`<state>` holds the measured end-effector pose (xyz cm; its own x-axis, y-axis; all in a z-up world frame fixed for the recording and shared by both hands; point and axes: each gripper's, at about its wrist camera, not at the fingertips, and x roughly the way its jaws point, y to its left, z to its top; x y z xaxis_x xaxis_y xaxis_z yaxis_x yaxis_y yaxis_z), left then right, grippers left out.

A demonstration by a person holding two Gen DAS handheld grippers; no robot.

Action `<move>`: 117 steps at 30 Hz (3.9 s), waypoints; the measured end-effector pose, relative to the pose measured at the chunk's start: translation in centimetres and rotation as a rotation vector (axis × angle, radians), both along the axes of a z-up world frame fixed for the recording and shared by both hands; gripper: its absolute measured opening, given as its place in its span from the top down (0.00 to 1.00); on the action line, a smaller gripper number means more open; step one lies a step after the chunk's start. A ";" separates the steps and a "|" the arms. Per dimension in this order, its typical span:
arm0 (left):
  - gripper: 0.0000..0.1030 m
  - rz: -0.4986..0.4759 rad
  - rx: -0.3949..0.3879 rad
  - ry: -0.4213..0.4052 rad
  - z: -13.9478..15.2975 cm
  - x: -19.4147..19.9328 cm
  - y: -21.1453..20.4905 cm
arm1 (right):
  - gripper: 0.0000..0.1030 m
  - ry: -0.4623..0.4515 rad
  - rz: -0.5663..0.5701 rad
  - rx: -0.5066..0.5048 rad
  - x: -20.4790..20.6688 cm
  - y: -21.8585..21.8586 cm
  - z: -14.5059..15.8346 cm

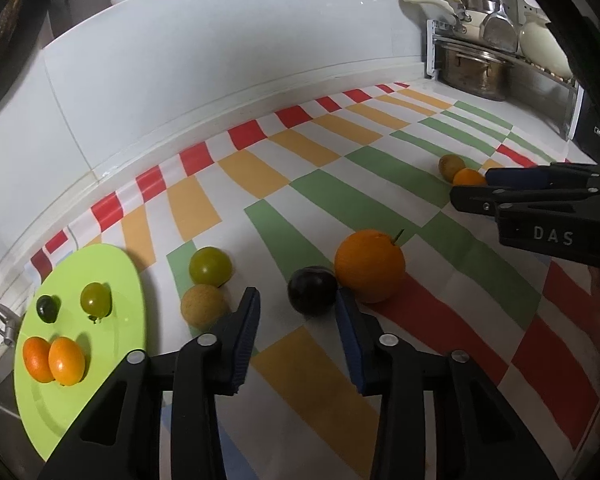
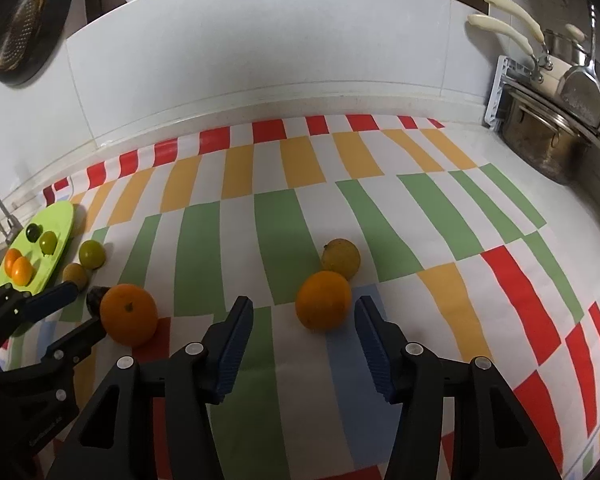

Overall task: Organize fruits
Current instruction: 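Grasp the dark plum with the left gripper while the right gripper grasps an orange, then carry the plum and the orange over the green plate with both grippers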

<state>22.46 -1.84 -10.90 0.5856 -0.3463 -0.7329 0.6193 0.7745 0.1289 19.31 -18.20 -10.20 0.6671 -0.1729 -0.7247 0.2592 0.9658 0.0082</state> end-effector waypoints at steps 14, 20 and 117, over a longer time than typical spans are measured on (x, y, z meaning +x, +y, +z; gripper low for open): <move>0.74 -0.007 -0.032 0.049 -0.2 0.9 -0.7 | 0.67 0.017 -0.021 -0.002 0.9 -0.9 -0.8; 0.74 0.020 -0.047 0.054 -0.1 0.7 -0.4 | 0.69 0.013 -0.008 -0.001 0.6 -0.8 -0.7; 0.74 0.549 -0.191 -0.056 5.0 -0.1 21.5 | 0.69 -0.119 0.603 0.037 5.4 24.0 4.3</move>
<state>22.36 19.63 -5.91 0.7529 -0.1046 -0.6497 0.1173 0.9928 -0.0239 24.69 5.78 -5.89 0.7163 0.2835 -0.6376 -0.3371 0.9406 0.0396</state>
